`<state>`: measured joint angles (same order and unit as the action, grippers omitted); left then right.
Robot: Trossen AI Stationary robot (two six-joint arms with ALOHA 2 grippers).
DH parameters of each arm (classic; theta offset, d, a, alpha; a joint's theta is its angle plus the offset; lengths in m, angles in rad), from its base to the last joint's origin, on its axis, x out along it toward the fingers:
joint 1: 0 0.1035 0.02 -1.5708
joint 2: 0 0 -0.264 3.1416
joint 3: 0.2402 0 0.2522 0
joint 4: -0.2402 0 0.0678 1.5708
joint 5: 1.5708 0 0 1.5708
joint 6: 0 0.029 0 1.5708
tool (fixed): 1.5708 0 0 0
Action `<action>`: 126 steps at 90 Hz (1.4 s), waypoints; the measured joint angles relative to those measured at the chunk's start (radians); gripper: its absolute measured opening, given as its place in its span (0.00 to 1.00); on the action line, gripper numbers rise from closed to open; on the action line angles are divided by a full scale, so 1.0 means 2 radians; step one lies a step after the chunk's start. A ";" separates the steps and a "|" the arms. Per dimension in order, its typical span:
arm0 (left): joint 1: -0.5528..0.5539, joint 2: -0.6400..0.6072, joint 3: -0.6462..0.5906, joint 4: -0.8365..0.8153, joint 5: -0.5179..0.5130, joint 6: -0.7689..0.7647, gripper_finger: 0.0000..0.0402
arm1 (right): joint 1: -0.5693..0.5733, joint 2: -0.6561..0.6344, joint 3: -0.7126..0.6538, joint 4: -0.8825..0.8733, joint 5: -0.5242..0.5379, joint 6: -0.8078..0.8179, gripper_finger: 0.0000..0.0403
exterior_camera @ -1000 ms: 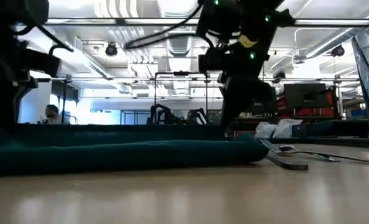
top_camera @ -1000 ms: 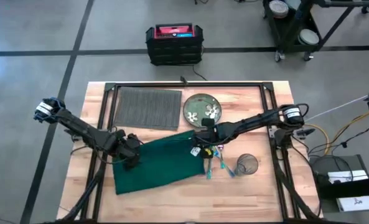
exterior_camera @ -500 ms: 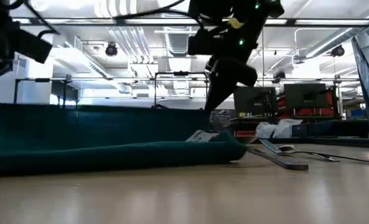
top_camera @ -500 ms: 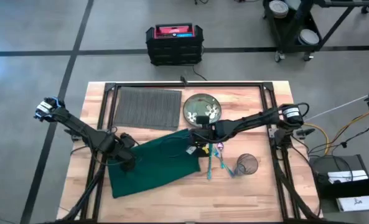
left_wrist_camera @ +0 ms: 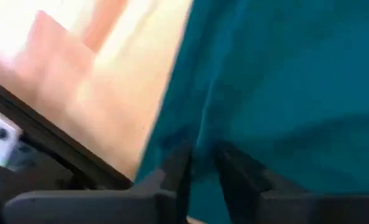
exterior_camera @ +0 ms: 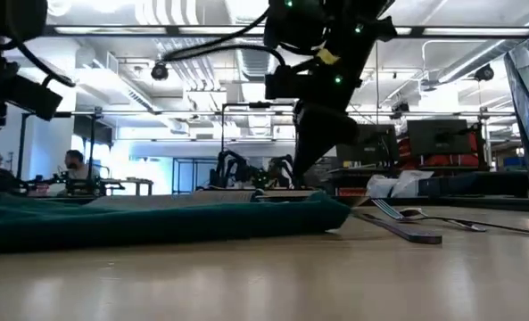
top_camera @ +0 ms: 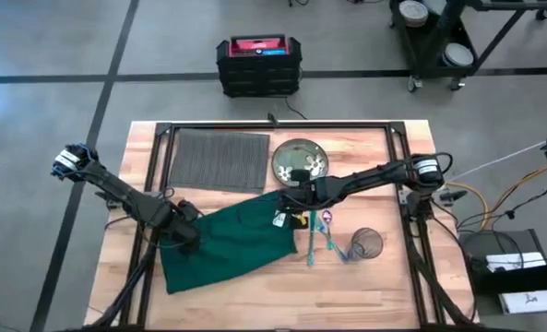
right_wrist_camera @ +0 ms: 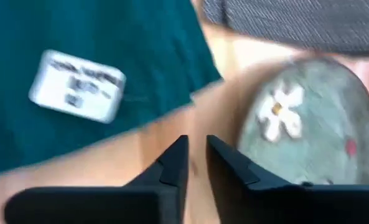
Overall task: Set table place
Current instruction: Fold the green napkin
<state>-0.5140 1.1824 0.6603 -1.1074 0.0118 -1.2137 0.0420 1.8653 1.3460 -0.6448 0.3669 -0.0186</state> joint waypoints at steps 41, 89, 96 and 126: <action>-0.089 0.006 0.050 0.166 -0.050 -0.027 0.44 | 0.015 0.013 -0.024 0.127 -0.248 0.022 0.45; -0.135 0.064 0.087 0.044 -0.037 -0.117 0.25 | 0.040 0.050 -0.025 -0.016 -0.215 0.028 0.29; -0.135 0.060 0.095 0.049 -0.043 -0.113 0.24 | 0.049 0.049 -0.025 -0.014 -0.216 0.028 0.27; -0.125 0.073 0.086 0.115 -0.149 -0.036 0.19 | 0.057 0.049 -0.026 0.039 -0.218 0.023 0.22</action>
<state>-0.7647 1.3294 0.8318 -0.8768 -0.2856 -1.2849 0.1554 1.9633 1.2938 -0.5675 -0.0685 0.0267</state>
